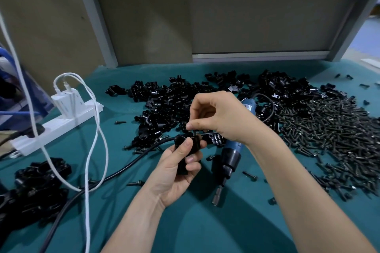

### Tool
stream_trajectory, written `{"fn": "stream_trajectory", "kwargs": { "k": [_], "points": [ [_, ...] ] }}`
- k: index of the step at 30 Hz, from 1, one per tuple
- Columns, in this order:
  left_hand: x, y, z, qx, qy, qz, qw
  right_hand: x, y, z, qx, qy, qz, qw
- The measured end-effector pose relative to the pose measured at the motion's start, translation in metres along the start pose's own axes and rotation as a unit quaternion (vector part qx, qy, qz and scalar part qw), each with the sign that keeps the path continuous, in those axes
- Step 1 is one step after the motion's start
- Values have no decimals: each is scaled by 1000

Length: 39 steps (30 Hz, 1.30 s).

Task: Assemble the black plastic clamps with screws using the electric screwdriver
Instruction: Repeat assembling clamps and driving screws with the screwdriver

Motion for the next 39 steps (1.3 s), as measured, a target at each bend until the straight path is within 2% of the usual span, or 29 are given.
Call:
{"fn": "stream_trajectory", "kwargs": {
  "k": [6,13,15,16,18,19,21,23,25,28,30,33,35,36,39],
  "points": [
    [-1,0,1,1,21,-18,1000,-6,6,-2,-12,-29,-58,998],
    [2,-2,-1,15,33,21,999,-3,17,3,-80,-48,-132,987],
    [1,-3,-1,14,19,12,1000,17,18,5,-83,-59,-92,991],
    [2,-3,-1,15,11,10,1000,34,19,10,-90,-65,-41,993],
    [4,-3,-2,19,9,11,1000,76,31,37,-157,-32,87,983],
    [5,-3,-3,18,13,14,1000,92,41,57,-234,7,128,964],
    [7,-5,-3,11,15,31,999,95,64,98,-415,70,123,899],
    [10,-6,-2,-7,3,52,999,71,65,115,-474,65,95,873],
    [13,-5,0,-25,-3,79,997,55,53,122,-454,73,120,880],
    [19,-3,4,-34,-7,113,993,55,50,127,-432,64,201,877],
    [20,-2,6,-36,-17,121,992,52,55,128,-412,-25,228,882],
    [18,-2,8,-52,-25,110,992,53,49,110,-305,-247,266,880],
    [17,-2,8,-53,-28,99,993,56,38,84,-208,-400,275,849],
    [16,-3,8,-50,-32,92,994,58,30,68,-144,-482,263,823],
    [17,-1,10,-42,-102,95,989,65,9,19,49,-645,178,741]
  ]
}}
Point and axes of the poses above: each hand's wrist, its own y-axis away from the middle knuckle, its own x-axis out of the back of the hand, z = x × y, the point moved 8 cm from there along -y, towards the middle knuckle, and after that the axes turned 9 degrees about -y, right-handed, at the moved point
